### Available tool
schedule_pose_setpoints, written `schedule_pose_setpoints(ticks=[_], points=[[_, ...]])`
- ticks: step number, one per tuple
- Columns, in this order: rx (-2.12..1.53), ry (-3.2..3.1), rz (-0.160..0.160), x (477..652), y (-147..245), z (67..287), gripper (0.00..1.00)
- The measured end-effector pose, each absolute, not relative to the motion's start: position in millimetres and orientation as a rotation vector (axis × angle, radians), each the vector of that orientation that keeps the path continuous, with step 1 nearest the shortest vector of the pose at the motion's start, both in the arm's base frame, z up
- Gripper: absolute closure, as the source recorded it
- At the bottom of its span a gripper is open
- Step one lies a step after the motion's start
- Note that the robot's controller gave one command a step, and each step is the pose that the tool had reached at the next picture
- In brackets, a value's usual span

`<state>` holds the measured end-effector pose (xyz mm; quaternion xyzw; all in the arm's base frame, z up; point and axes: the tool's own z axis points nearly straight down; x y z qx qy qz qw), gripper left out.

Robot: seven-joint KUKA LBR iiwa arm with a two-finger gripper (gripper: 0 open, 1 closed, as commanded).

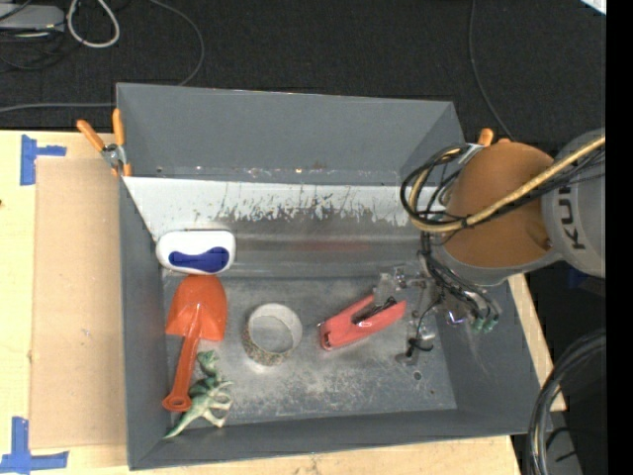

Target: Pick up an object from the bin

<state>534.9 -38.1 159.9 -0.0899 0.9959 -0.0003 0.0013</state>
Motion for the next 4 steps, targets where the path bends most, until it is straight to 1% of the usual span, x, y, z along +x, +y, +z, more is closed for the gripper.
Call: schedule_pose_setpoints(ticks=[1, 2, 3, 4], points=[[-0.641, 3.089, 0.011, 549.8, 12, 111, 0.00], [-0.654, 3.073, 0.001, 581.7, -19, 69, 0.00], [-0.635, 3.080, 0.009, 585.0, -34, 70, 1.00], [-0.637, 3.079, 0.009, 585.0, -34, 71, 1.00]])
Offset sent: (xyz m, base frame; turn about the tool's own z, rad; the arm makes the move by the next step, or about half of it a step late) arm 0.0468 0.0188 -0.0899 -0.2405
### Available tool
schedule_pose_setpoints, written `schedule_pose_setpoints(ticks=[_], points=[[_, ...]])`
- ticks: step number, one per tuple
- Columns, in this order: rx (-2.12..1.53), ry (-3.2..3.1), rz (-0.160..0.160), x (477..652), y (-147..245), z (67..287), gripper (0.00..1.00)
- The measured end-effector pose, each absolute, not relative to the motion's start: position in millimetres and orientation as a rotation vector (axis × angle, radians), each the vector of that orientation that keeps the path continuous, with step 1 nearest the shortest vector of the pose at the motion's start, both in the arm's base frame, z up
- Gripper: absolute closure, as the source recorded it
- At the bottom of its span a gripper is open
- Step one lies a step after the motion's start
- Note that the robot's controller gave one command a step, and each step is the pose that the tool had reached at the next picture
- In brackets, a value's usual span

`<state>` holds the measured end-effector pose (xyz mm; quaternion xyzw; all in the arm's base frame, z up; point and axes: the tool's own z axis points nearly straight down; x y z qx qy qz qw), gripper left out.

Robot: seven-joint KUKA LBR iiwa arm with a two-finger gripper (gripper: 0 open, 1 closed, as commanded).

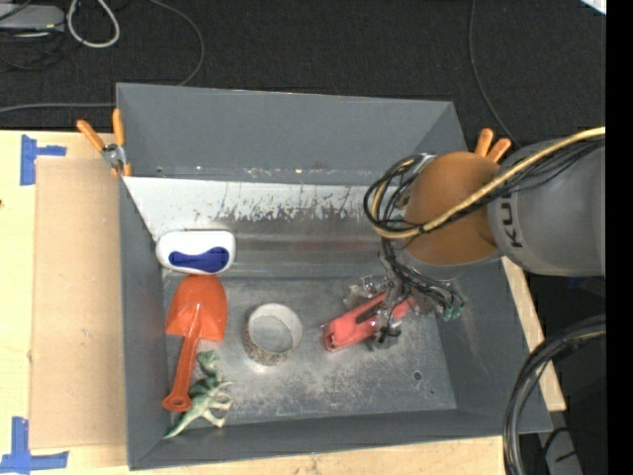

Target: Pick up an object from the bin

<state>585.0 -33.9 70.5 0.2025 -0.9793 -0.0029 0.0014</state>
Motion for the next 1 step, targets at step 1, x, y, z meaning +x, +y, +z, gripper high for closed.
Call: schedule_pose_setpoints(ticks=[1], points=[[0.635, -3.066, -0.013, 582.5, -33.2, 97.5, 1.00]])
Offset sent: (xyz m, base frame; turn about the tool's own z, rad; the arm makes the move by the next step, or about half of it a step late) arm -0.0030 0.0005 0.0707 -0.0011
